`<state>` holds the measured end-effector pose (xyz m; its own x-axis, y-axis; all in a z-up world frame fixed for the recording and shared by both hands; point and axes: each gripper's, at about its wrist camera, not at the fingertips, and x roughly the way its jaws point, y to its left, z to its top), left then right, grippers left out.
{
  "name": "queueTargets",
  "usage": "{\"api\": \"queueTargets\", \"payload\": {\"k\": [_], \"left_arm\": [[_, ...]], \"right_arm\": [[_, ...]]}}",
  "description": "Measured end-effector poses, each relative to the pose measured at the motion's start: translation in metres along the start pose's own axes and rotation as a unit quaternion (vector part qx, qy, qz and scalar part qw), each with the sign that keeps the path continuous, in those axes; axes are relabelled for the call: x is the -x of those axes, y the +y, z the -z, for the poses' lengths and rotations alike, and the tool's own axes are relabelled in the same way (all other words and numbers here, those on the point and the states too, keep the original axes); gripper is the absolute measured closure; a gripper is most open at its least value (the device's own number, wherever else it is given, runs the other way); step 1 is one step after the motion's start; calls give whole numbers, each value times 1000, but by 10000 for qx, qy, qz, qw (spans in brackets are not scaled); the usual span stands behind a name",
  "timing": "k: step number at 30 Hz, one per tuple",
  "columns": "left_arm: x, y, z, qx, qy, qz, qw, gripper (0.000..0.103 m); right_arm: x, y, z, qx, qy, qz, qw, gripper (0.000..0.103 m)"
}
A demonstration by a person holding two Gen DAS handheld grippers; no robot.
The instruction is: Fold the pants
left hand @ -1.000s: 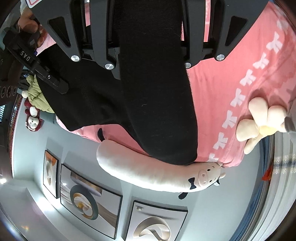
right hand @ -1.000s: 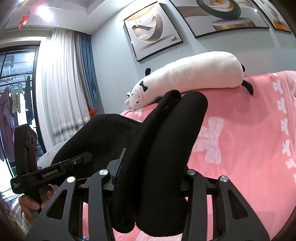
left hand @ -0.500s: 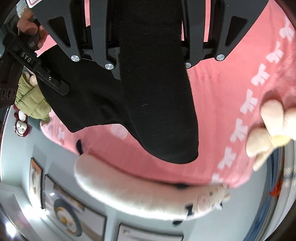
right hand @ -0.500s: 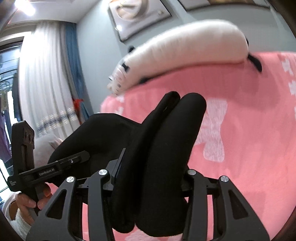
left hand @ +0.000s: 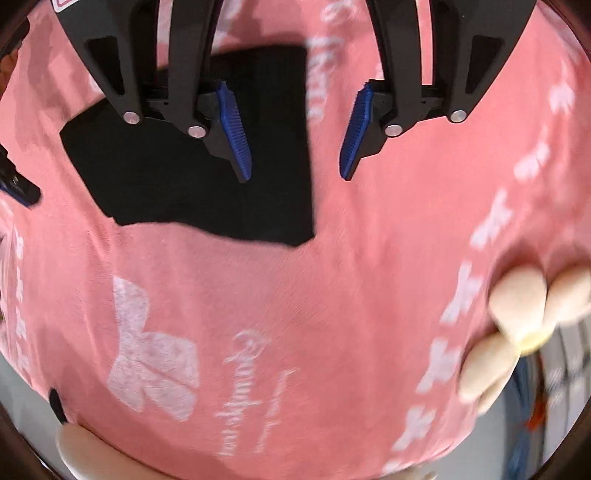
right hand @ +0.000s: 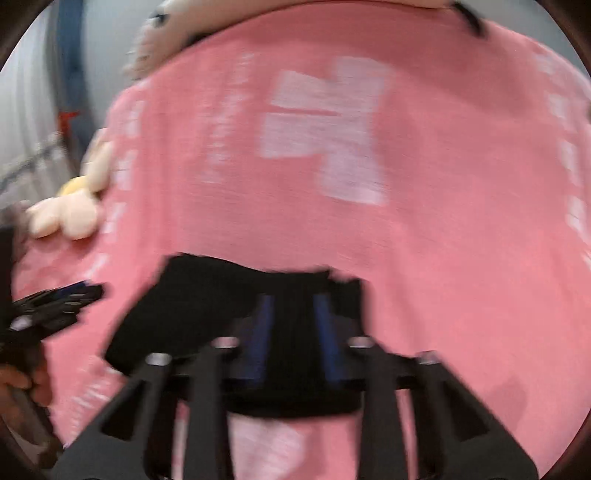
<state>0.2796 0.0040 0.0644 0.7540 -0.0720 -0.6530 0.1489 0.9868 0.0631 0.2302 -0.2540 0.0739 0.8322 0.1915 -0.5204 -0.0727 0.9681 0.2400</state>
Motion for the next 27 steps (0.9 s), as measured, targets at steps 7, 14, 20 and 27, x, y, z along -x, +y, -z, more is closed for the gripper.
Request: {"api": "queueTargets", "payload": {"k": [7, 14, 20, 27], "left_arm": [[-54, -40, -18, -324, 432, -60, 9985, 43], [-72, -34, -8, -166, 740, 60, 9971, 43], [-65, -35, 3, -293, 741, -68, 9968, 43], [-45, -19, 26, 34, 885, 20, 9961, 38]], "right_arm": [[-124, -35, -6, -241, 996, 424, 9938, 91], [-98, -76, 9, -1093, 984, 302, 9887, 96], [-54, -72, 41, -1030, 1131, 163, 9881, 39], [-62, -65, 55, -825, 1198, 165, 9892, 42]]}}
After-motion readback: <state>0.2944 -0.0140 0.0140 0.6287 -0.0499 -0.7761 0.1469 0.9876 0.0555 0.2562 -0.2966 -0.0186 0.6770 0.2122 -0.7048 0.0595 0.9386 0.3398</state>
